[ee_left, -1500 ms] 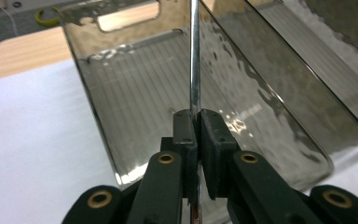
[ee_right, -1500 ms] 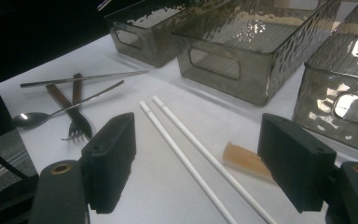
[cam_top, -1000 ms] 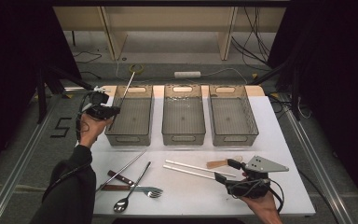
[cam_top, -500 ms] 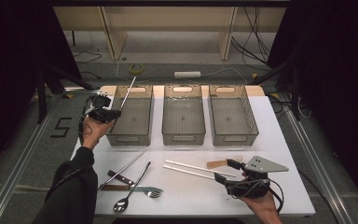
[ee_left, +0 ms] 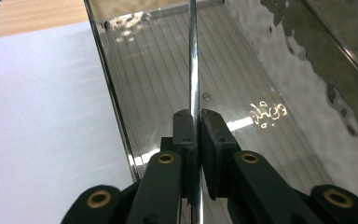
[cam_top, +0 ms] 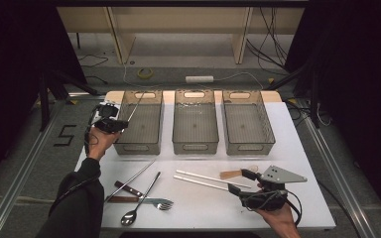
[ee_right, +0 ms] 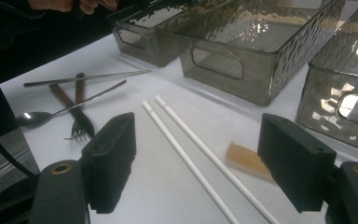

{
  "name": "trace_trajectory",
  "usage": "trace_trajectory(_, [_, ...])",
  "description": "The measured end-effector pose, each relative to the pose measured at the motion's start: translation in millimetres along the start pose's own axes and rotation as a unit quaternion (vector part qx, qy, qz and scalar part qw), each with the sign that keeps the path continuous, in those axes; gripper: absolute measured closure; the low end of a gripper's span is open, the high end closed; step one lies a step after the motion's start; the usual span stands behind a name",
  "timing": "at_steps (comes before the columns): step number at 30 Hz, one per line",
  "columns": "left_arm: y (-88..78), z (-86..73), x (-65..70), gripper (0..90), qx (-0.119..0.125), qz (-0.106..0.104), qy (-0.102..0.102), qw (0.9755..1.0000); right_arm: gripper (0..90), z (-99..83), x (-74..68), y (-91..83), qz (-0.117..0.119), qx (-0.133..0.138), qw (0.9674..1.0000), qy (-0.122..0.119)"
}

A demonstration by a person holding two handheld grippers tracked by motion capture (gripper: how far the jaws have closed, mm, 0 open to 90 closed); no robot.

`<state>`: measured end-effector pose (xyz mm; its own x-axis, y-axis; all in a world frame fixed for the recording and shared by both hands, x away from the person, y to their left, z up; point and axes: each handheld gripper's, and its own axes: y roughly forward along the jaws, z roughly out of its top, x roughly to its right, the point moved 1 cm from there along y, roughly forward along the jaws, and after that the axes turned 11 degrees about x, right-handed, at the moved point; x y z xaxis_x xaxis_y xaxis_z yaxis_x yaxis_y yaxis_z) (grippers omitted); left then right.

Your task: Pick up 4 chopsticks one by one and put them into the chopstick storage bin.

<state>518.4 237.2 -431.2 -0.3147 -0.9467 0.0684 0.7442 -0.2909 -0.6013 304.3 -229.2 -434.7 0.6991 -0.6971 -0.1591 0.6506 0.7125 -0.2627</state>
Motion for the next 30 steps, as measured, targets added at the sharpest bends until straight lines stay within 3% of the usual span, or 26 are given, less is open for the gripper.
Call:
trace_trajectory(4, [2.1,-1.0,0.4,81.1,-0.005,0.003,-0.010,0.9999,29.0,-0.1,-0.1,0.1,0.001,-0.002,1.0000,0.000])
trace_trajectory(7, [-0.1,0.4,2.4,66.9,-0.007,0.002,-0.015,0.9999,29.0,0.0,0.2,0.0,0.000,0.000,1.0000,0.001])
trace_trajectory(12, [-11.7,2.6,9.4,51.2,-0.011,-0.011,-0.020,0.9997,29.0,0.1,0.2,-0.3,0.000,0.001,1.0000,0.001])
trace_trajectory(21, [-46.4,-7.6,28.8,34.9,-0.017,-0.046,-0.001,0.9988,29.0,0.5,-0.2,-1.1,-0.002,0.002,1.0000,0.001])
trace_trajectory(30, [-71.4,-22.7,39.4,31.7,-0.041,-0.044,0.031,0.9977,29.0,1.1,-1.7,-1.2,0.000,0.001,1.0000,-0.002])
